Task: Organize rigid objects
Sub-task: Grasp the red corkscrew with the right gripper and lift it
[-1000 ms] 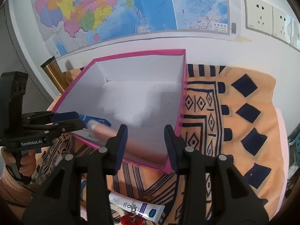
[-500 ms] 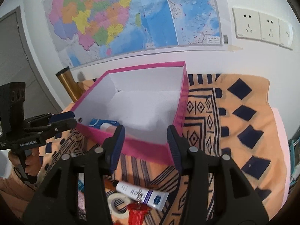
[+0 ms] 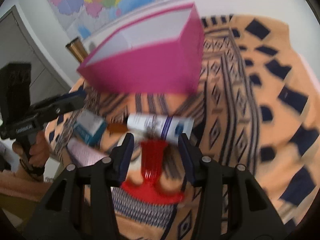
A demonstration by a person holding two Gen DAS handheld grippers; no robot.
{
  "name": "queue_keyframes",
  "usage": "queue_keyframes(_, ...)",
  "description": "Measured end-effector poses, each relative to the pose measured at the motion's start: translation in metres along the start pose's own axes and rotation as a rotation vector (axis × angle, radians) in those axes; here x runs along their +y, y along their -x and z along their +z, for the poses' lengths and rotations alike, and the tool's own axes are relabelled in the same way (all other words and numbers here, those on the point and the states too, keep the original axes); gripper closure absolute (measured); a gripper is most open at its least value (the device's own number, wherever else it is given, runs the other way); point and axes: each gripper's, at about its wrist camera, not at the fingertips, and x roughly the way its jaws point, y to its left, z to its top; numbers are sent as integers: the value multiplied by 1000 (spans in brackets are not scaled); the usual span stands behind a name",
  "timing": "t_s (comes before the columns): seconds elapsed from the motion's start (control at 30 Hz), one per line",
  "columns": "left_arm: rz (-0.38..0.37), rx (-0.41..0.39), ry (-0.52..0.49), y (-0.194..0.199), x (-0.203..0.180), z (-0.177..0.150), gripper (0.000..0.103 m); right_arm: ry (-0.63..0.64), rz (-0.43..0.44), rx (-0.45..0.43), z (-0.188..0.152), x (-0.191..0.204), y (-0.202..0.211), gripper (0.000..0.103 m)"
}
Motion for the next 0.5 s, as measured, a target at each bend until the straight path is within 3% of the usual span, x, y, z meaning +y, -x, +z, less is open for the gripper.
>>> queue_keyframes(0.3, -16, 36, -6, -8, -12, -14, 55, -9, 19, 29, -8, 3, -13, 57)
queue_keyframes(0.5, -36, 53, -11, -10, -16, -18, 55, 8, -16, 30, -7, 6, -18, 70)
